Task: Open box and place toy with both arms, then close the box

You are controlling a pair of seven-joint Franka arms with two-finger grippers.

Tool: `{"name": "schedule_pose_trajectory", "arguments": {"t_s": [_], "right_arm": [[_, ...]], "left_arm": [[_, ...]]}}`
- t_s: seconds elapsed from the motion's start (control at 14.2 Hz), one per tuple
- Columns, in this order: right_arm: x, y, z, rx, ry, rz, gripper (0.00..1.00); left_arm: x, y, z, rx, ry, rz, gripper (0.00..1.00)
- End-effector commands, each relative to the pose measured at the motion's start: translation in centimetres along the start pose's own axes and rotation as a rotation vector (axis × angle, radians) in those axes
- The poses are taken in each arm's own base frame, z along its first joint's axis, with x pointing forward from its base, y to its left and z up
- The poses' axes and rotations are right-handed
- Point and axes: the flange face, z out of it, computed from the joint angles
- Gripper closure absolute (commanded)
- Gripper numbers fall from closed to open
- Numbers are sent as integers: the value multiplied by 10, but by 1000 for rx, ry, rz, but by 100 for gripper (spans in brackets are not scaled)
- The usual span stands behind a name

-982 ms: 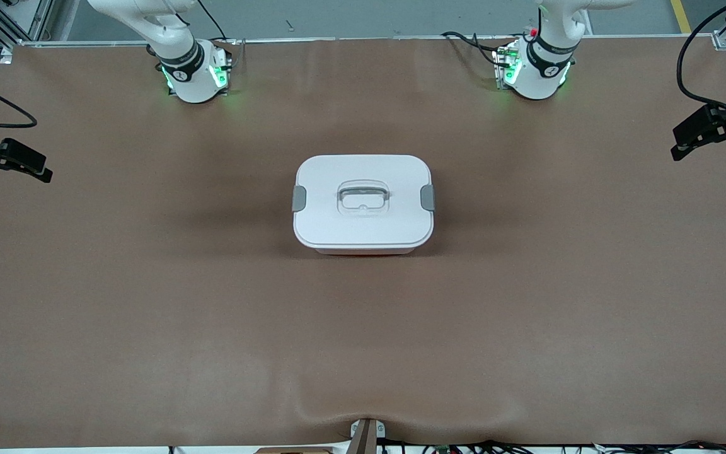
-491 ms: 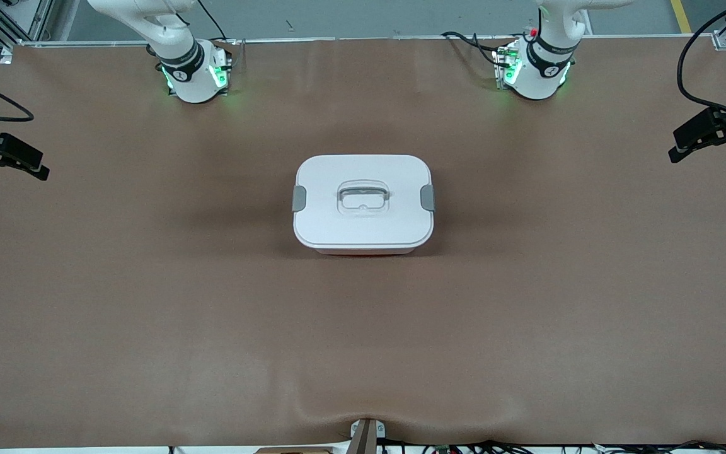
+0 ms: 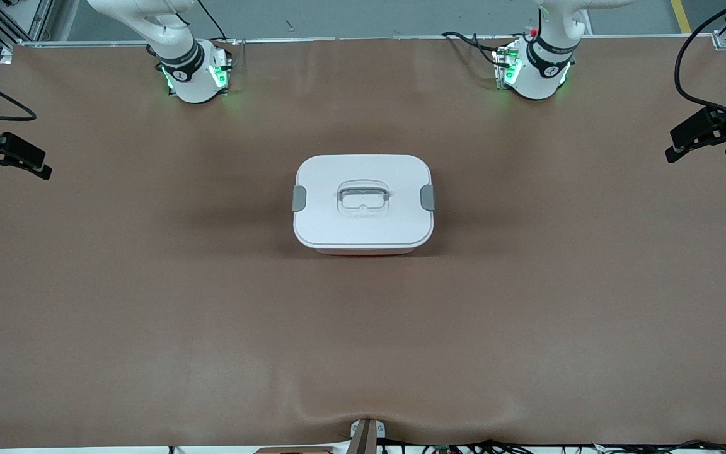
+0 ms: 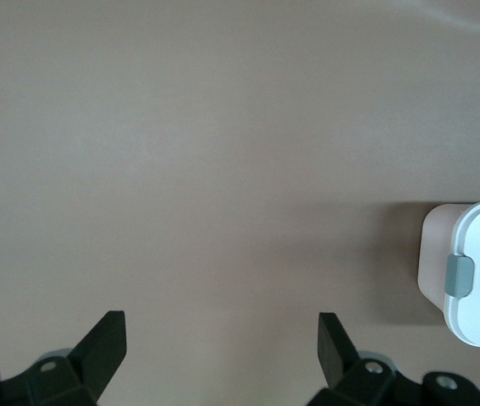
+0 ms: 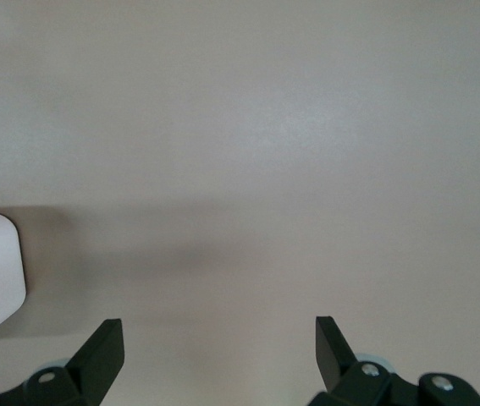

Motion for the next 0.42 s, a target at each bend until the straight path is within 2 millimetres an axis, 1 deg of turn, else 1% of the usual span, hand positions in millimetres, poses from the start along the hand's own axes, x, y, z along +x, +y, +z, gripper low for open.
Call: {"name": "schedule_pose_trajectory", "arguments": {"t_s": [0.0, 0.35], "right_arm": [[-2, -2, -5, -7, -1, 5, 0], [-2, -1, -4, -7, -3, 7, 0]], "left_arm": [[1, 2, -3, -14, 10, -6, 0], [-2, 2, -3, -13, 4, -14, 0]]}}
